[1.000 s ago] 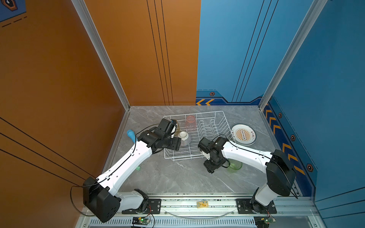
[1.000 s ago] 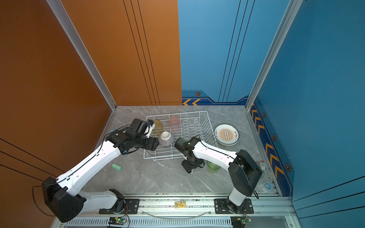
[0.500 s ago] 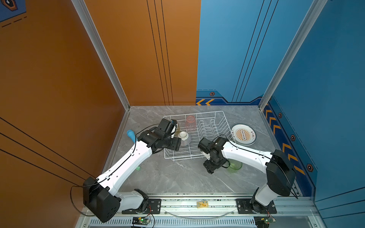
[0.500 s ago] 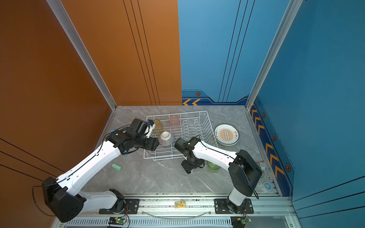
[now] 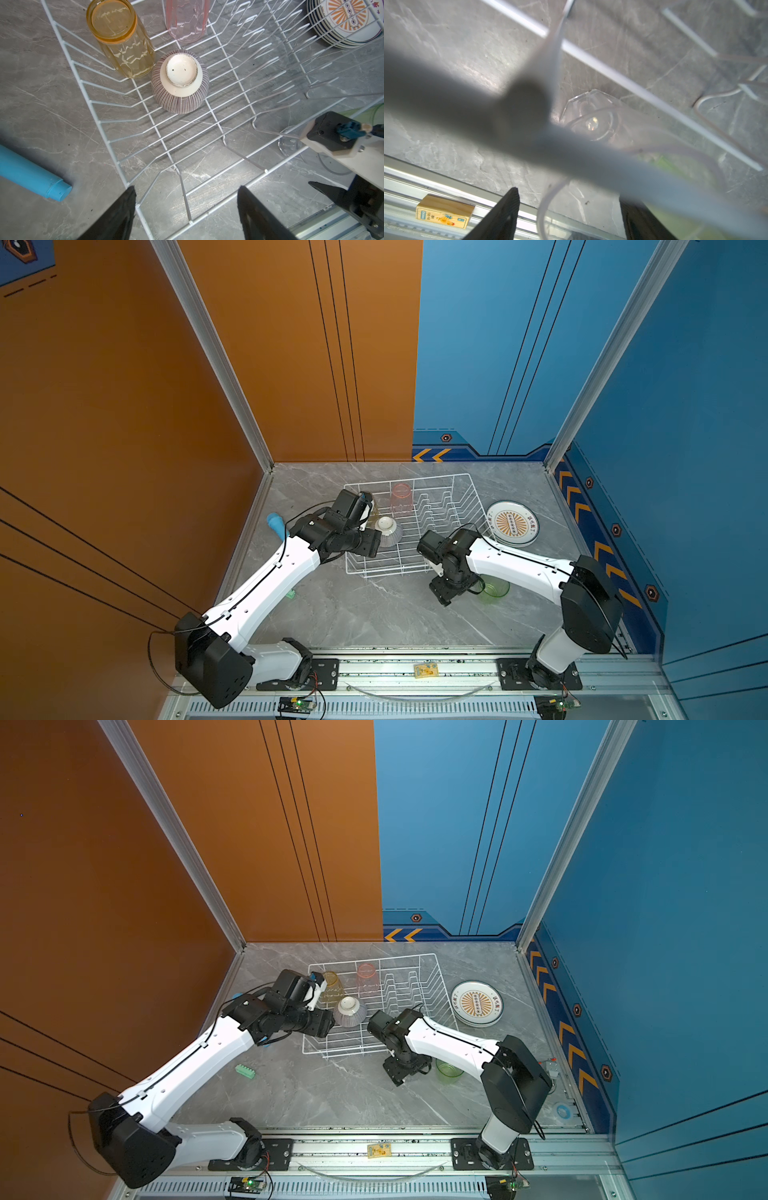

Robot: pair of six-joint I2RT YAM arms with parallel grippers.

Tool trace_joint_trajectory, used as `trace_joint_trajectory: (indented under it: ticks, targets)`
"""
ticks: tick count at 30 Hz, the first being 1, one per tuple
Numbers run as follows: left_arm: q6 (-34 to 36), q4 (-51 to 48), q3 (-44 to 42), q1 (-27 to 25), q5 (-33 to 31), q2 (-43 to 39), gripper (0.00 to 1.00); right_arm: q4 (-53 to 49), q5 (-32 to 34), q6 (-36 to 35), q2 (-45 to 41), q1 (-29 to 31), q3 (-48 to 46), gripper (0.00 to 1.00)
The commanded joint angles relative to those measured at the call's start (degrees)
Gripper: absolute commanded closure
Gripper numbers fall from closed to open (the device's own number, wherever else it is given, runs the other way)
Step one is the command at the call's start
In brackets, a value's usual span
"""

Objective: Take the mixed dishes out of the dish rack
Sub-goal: 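Open the right gripper and lift it off the clear cup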

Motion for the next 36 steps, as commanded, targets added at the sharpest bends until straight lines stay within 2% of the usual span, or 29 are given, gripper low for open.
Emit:
trace_joint_trajectory:
  ticks: [1,26,36]
  targets:
    - [0.95,-1.55,-0.15,0.0,-0.81,-0.15,0.22,-8.95,-0.33,0.02,0.09,0.74,-2.85,0.25]
    - [0.87,-1.55,-0.49,-0.04,-0.72,0.35,0.22,-9.8,0.53,1.26,-2.37,0.41,-4.45,0.25]
    - [0.69,-1.45,-0.48,-0.21,-1.21,1.69,0.22,-8.62,-1.0,-0.65,-4.97,0.58,-0.72,0.25]
